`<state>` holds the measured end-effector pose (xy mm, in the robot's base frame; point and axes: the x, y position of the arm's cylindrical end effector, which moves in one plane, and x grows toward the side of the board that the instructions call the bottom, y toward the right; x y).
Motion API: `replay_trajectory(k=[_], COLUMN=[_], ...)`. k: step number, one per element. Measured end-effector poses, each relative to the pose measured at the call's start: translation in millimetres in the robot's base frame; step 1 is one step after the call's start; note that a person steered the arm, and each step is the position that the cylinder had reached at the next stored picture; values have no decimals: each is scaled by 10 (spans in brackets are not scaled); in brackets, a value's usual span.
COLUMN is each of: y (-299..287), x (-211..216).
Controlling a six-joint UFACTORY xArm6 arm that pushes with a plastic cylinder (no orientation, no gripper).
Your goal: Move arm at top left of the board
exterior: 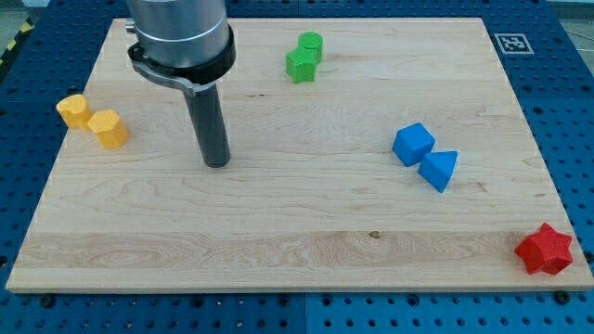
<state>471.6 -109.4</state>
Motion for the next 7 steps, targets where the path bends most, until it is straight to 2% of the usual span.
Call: replay_trajectory(k=[3, 7], y=[-764, -899], x=[0, -935])
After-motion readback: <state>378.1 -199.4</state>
